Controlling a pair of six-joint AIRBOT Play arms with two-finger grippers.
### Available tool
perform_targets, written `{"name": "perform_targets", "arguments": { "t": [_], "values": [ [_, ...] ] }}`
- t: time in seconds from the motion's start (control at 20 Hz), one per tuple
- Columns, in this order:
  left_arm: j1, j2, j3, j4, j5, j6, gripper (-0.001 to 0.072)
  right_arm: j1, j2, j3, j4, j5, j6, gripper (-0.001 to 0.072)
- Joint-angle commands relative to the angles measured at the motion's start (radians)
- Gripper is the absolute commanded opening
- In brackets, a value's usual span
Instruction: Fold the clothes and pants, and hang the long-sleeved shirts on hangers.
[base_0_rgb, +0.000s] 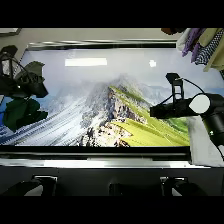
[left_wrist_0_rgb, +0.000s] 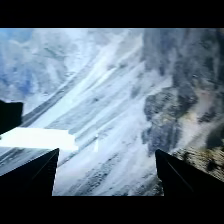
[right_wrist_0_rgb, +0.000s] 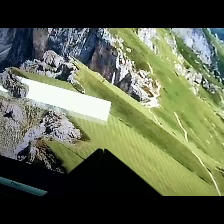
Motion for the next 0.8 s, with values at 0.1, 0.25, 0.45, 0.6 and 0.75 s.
{"name": "perform_targets", "arguments": {
  "t": [0.1,0.25,0.45,0.6,0.75],
  "values": [
    [0.271,-0.09,-0.124,0.139,0.194,-0.145,0.072,0.001,0.001,0.001,0.007,0.102,0.07,0.003],
    [0.364,-0.188,-0.178,0.124,0.295,-0.145,0.072,0.001,0.001,0.001,0.007,0.12,0.076,0.0031],
    [0.399,-0.336,-0.184,0.125,0.37,-0.145,0.072,0.001,0.001,0.001,0.006,0.119,0.081,0.0045],
    [0.398,-0.433,-0.184,0.125,0.377,-0.146,0.072,0.001,0.0,0.001,0.006,0.117,0.116,0.0217],
    [0.396,-0.49,-0.184,0.112,0.349,-0.161,0.072,0.001,0.001,0.001,0.007,0.115,0.158,0.0217]
  ]
}}
